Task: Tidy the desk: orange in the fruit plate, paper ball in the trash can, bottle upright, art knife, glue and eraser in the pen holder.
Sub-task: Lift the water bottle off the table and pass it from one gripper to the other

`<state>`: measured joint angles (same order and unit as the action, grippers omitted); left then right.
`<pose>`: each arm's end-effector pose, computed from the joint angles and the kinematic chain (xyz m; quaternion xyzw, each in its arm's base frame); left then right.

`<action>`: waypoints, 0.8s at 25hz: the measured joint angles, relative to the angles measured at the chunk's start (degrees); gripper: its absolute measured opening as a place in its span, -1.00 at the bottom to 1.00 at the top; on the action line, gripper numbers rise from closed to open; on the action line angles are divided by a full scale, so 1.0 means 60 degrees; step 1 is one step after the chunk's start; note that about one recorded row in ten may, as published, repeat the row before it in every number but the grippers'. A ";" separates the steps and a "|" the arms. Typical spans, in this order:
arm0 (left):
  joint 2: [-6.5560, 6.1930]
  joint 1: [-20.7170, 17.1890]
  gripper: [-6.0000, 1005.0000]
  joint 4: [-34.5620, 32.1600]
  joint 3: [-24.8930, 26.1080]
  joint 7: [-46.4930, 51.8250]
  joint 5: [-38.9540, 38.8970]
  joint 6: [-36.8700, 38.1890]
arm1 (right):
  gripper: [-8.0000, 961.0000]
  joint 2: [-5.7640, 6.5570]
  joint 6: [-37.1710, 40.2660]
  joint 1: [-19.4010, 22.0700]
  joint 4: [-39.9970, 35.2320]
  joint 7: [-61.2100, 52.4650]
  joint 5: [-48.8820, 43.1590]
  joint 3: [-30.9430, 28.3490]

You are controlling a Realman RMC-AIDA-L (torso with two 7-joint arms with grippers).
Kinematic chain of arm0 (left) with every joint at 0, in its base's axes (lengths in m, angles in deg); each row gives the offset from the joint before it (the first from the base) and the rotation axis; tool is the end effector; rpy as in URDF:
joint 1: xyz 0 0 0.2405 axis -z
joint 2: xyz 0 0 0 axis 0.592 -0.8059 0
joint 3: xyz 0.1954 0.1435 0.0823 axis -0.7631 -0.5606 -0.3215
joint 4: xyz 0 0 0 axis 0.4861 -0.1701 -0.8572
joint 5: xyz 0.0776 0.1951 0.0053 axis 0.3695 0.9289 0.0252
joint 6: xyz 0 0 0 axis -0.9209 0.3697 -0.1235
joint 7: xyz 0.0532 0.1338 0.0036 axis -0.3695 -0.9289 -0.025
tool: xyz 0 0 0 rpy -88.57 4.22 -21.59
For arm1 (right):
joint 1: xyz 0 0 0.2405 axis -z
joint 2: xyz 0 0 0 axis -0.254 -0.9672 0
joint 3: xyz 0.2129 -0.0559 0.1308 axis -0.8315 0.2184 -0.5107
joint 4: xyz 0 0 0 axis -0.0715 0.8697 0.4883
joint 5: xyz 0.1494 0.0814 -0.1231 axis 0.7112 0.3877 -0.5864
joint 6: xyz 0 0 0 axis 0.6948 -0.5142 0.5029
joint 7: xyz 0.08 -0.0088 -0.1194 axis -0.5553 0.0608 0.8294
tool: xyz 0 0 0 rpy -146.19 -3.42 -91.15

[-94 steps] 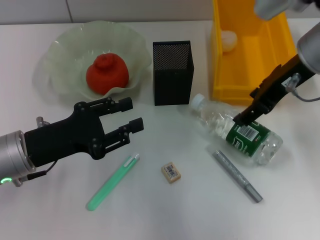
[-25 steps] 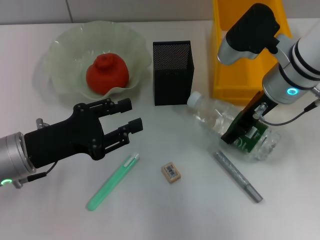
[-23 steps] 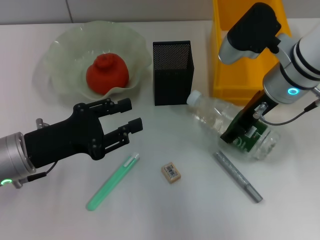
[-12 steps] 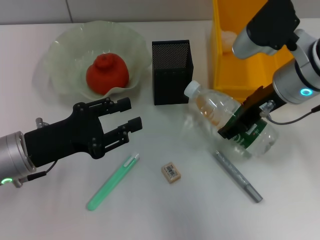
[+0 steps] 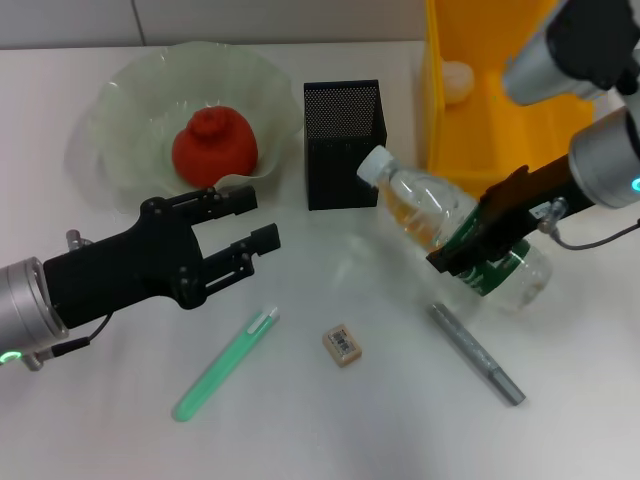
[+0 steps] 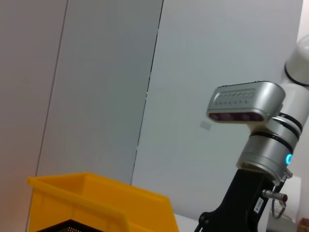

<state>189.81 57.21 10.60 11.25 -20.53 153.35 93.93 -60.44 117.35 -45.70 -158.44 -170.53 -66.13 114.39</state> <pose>-0.2721 0.2740 -0.0208 -0.8961 -0.1600 -0.3835 0.1556 0.1698 0.3468 -0.0055 -0.9460 0.2630 -0.1139 0.1515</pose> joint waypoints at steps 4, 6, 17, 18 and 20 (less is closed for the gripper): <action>-0.0001 0.0000 0.04 0.0000 0.0001 0.0021 -0.0003 0.0000 | 0.59 -0.0001 0.0520 0.0262 -0.0258 0.0948 0.1234 -0.0831; -0.0001 0.0003 0.04 0.0000 0.0007 0.0030 -0.0006 0.0001 | 0.59 0.0020 0.0853 0.0400 -0.0277 0.1668 0.2082 -0.1402; -0.0005 -0.0035 0.05 -0.0004 0.0331 0.0520 -0.0248 0.0203 | 0.59 0.0049 0.0603 0.1058 0.0793 0.5044 0.4624 -0.1879; -0.0008 -0.0029 0.05 -0.0008 0.0333 0.0549 -0.0299 0.0265 | 0.59 0.0049 0.0541 0.1095 0.1012 0.5479 0.4897 -0.1879; -0.0013 0.0009 0.05 -0.0015 0.0336 0.0589 -0.0413 0.0439 | 0.59 0.0049 0.0412 0.1135 0.1475 0.6373 0.5407 -0.1883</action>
<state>189.73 57.27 10.51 13.26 -17.00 150.88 96.57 -60.14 119.82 -38.89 -149.58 -132.29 -33.69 103.09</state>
